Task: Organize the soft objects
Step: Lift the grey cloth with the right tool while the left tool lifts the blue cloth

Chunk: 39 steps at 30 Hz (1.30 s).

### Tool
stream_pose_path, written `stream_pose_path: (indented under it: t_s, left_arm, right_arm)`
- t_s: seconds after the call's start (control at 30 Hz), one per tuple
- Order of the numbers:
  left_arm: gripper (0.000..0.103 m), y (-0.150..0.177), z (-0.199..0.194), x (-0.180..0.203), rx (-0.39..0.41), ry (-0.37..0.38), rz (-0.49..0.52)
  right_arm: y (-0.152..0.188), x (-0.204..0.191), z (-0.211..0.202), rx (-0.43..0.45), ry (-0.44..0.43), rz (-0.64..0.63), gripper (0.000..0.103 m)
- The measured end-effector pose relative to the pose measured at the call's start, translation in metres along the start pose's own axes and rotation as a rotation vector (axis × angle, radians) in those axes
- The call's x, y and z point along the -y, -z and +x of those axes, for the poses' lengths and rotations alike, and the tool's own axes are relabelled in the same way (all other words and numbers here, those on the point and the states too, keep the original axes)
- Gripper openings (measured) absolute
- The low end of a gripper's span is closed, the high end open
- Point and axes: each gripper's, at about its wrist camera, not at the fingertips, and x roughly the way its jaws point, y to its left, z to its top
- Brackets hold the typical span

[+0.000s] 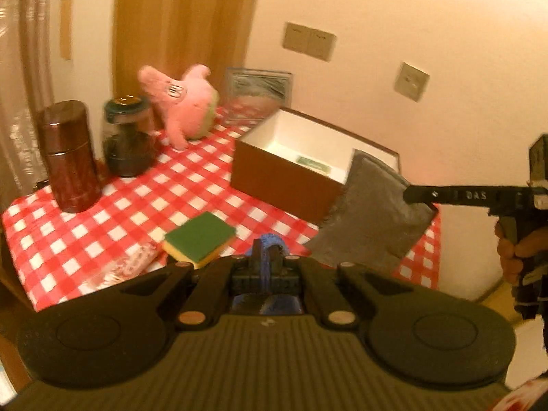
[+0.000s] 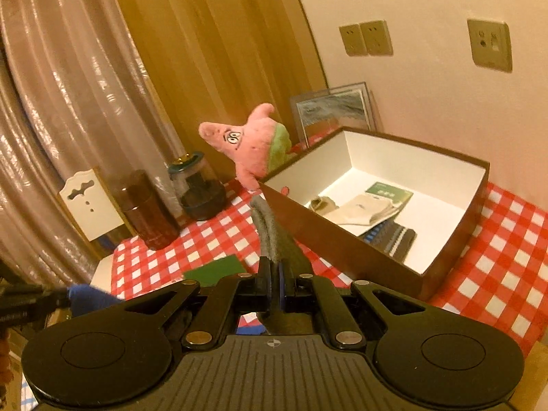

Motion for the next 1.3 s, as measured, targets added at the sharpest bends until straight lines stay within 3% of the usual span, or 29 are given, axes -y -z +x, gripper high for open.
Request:
stream_pose_path:
  t_s: [0.07, 0.2, 0.3, 0.43, 0.47, 0.57, 0.6, 0.67, 0.87, 0.9, 0.97, 1.0, 1.03, 1.1, 1.2, 1.3]
  left_arm:
    - [0.001, 0.008, 0.018, 0.001, -0.070, -0.010, -0.015]
    - [0.011, 0.043, 0.070, 0.002, -0.230, -0.030, -0.011]
    - [0.017, 0.064, 0.095, -0.002, -0.299, -0.037, -0.034]
    - [0.033, 0.072, 0.096, -0.012, -0.301, -0.048, -0.081]
    - [0.042, 0.071, 0.094, -0.015, -0.296, -0.058, -0.087]
    - [0.055, 0.066, 0.088, -0.021, -0.274, -0.118, -0.088]
    - [0.063, 0.064, 0.088, -0.026, -0.272, -0.135, -0.093]
    - [0.069, 0.064, 0.095, -0.034, -0.282, -0.158, -0.098]
    - [0.068, 0.079, 0.139, -0.054, -0.378, -0.161, -0.176]
    - [0.067, 0.082, 0.143, -0.054, -0.385, -0.173, -0.173]
    - [0.066, 0.085, 0.150, -0.053, -0.390, -0.173, -0.167]
    - [0.058, 0.086, 0.152, -0.052, -0.391, -0.167, -0.169]
    - [0.053, 0.087, 0.153, -0.050, -0.389, -0.157, -0.166]
    - [0.044, 0.086, 0.155, -0.045, -0.381, -0.160, -0.143]
    - [0.030, 0.083, 0.158, -0.037, -0.371, -0.160, -0.098]
    - [0.023, 0.081, 0.158, -0.033, -0.366, -0.171, -0.079]
  right_arm:
    - [0.006, 0.001, 0.004, -0.036, 0.006, 0.002, 0.004]
    - [0.030, 0.014, 0.023, -0.116, 0.029, 0.047, 0.004]
    - [0.043, 0.022, 0.035, -0.157, 0.056, 0.058, 0.004]
    - [0.052, 0.033, 0.042, -0.178, 0.060, 0.068, 0.004]
    - [0.054, 0.036, 0.044, -0.186, 0.065, 0.070, 0.004]
    - [0.060, 0.044, 0.053, -0.213, 0.083, 0.083, 0.004]
    - [0.062, 0.047, 0.054, -0.221, 0.086, 0.087, 0.004]
    - [0.066, 0.052, 0.058, -0.232, 0.106, 0.090, 0.004]
    - [0.082, 0.067, 0.074, -0.290, 0.145, 0.058, 0.006]
    - [0.085, 0.068, 0.077, -0.299, 0.143, 0.056, 0.012]
    - [0.091, 0.069, 0.080, -0.307, 0.173, 0.048, 0.038]
    - [0.092, 0.067, 0.080, -0.298, 0.210, 0.028, 0.056]
    - [0.094, 0.065, 0.077, -0.272, 0.237, -0.002, 0.066]
    - [0.095, 0.062, 0.074, -0.241, 0.260, -0.051, 0.070]
    - [0.098, 0.064, 0.084, -0.279, 0.278, -0.105, 0.072]
    - [0.102, 0.072, 0.094, -0.294, 0.295, -0.107, 0.072]
